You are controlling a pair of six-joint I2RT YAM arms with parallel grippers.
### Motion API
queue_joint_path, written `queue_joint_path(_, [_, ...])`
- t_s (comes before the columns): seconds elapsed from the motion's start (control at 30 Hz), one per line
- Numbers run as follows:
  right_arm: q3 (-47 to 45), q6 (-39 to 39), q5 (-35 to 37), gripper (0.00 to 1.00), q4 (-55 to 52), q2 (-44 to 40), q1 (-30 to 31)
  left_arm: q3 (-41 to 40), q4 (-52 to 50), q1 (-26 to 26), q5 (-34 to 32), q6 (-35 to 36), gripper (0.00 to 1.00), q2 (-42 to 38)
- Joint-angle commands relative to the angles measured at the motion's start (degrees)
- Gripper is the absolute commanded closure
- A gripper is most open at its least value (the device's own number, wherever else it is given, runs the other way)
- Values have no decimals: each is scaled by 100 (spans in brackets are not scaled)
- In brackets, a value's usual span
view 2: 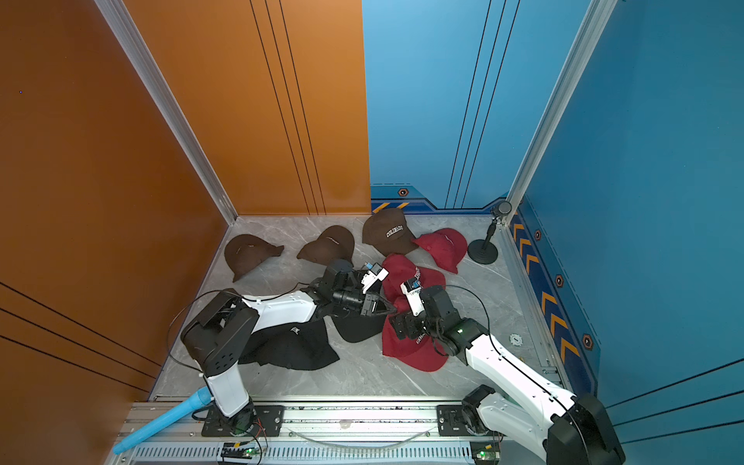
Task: Stack the baseball caps by color
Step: Pick up the baseball cap from the center of the board, then place the baseball cap at the center of the board.
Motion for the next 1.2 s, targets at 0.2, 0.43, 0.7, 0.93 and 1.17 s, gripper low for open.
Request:
queue_joint_path(0.2, [216,-188,-158,26,42,-29,-14,183,-692,-13,226,556,100,55])
queue_joint_path(0.43, [254,-193,-315,55,69,-8,-47,359,-724,-65,245,592,100,113])
queue_joint_path(0.7, [311,-202,-360,72,-17,-43,-48,407,-869,-115,235,693,100,145])
queue_joint_path(0.93, [355,-96,-216,91,-217,-181,-39,481,-1291,-58,-104,994,85,-92])
queue_joint_path(1.17, [705,378,633,100,-1073,-152,0,572,-2347,258,-913,1723,16,-984])
